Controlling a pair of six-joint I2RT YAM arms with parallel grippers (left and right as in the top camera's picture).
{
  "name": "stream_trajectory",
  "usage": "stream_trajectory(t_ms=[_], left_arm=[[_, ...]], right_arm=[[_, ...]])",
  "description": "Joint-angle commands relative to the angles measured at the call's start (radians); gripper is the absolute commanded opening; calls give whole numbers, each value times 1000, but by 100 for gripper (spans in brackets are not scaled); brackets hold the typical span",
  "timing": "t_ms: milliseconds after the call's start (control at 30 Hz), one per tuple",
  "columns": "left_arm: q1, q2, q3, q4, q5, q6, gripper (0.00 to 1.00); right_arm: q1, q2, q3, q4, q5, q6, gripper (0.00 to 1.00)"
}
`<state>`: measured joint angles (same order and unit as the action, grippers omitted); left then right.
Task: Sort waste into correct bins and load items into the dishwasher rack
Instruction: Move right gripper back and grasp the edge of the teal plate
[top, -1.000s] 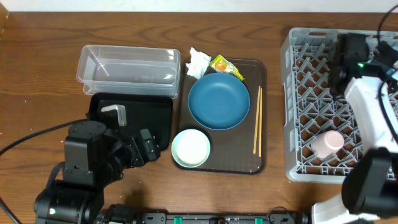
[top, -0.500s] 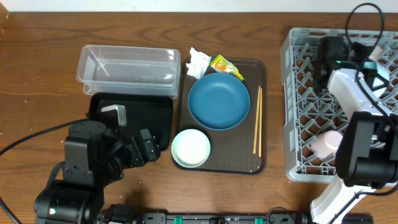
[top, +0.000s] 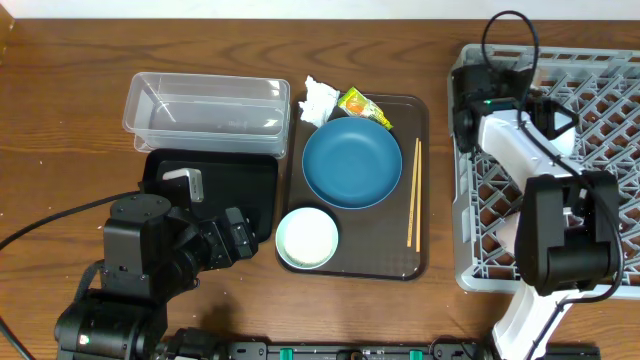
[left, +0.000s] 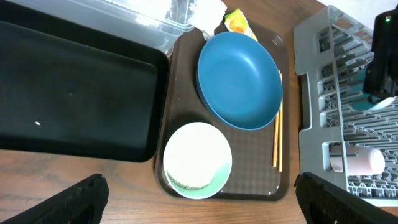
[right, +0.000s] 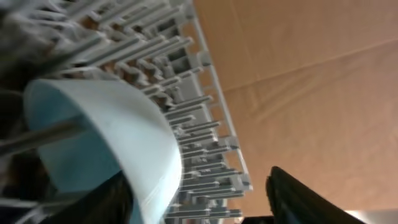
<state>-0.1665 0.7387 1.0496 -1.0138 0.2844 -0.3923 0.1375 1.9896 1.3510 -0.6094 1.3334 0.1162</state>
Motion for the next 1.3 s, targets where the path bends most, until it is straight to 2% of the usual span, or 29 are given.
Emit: stream_trajectory(t_ms=[0, 100, 167, 333, 367, 467, 533, 633, 767, 900, 967, 1033, 1067, 1100, 1267], left_arm=[[0, -2, 14, 1, -6, 2, 98], [0, -2, 15, 1, -6, 2, 98], [0, -2, 14, 1, -6, 2, 98], [0, -2, 15, 1, -6, 2, 98], [0, -2, 14, 1, -6, 2, 98], [0, -2, 15, 1, -6, 2, 98], [0, -2, 14, 1, -6, 2, 98], [0, -2, 14, 1, -6, 2, 98], [0, -2, 14, 1, -6, 2, 98], [0, -2, 14, 1, -6, 2, 98], [0, -2, 15, 1, -6, 2, 98], [0, -2, 14, 1, -6, 2, 98], [0, -2, 14, 1, -6, 2, 98], [0, -2, 14, 1, -6, 2, 98], [0, -2, 14, 1, -6, 2, 98]], right_arm=[[43, -43, 1, 1, -89, -6, 71], [70, -108, 3, 1, -219, -6, 72], [90, -163, 4, -2, -376, -31, 73], [150, -317, 4, -55, -967, -8, 71], [160, -342, 4, -66, -1109, 11, 67], [192, -366, 3, -103, -1399, 148, 63], [213, -349, -5, -129, -1435, 249, 61], [236, -290, -28, -167, -1430, 359, 63], [241, -181, -37, -175, -1420, 410, 66], [240, -83, -37, -155, -1420, 474, 63], [240, -46, -37, -133, -1420, 485, 45], [240, -20, -37, -116, -1420, 507, 23], [240, -15, -37, -114, -1420, 513, 6], [237, -14, -37, -114, -1415, 517, 1], [194, -83, -35, -116, -1409, 519, 1]])
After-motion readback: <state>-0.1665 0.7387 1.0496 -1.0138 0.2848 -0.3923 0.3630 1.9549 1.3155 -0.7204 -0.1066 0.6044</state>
